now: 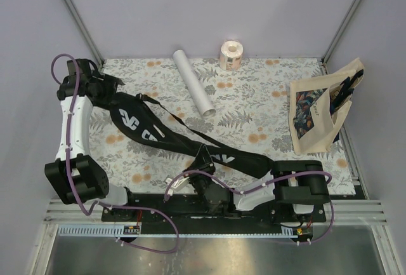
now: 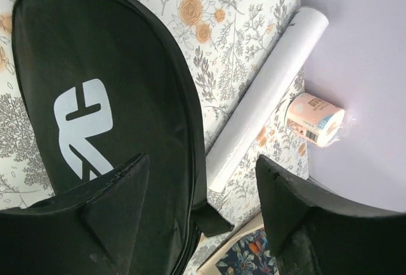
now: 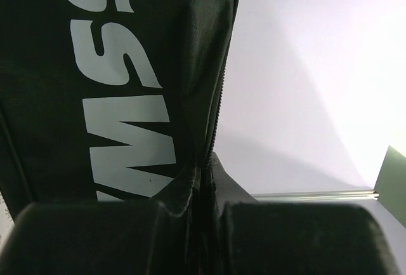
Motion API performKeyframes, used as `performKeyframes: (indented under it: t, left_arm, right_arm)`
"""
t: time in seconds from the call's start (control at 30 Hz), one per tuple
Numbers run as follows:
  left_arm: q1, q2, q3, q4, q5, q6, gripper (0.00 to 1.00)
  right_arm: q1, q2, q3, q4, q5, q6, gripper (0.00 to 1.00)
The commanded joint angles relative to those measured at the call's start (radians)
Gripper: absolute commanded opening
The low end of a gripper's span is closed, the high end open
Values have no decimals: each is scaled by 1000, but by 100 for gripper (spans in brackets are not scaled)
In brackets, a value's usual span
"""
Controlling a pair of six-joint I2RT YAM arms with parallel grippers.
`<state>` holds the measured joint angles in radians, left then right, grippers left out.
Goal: Pack up the badminton gear
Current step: Zip the racket bag at the center of the board.
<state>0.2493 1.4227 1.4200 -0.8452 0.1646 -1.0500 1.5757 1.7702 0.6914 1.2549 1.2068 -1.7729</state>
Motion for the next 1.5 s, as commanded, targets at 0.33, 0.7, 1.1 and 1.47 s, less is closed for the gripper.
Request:
performKeyframes:
  t: [0.33, 0.7, 1.1, 1.47]
  left_arm:
    - [11, 29, -81, 0, 118, -28, 3]
    - [11, -105, -190, 182, 156, -77, 0]
    - [11, -240, -439, 535, 311, 4, 0]
    - [28, -228, -585, 842, 464, -122, 0]
  right_arm:
    - [29, 15, 2, 241, 36, 82, 0]
    - [24, -196, 60, -459, -34, 825, 70]
    - [-310, -473, 342, -1250, -1016, 1728, 76]
    - [-696, -73, 739, -1307, -1633, 1823, 84]
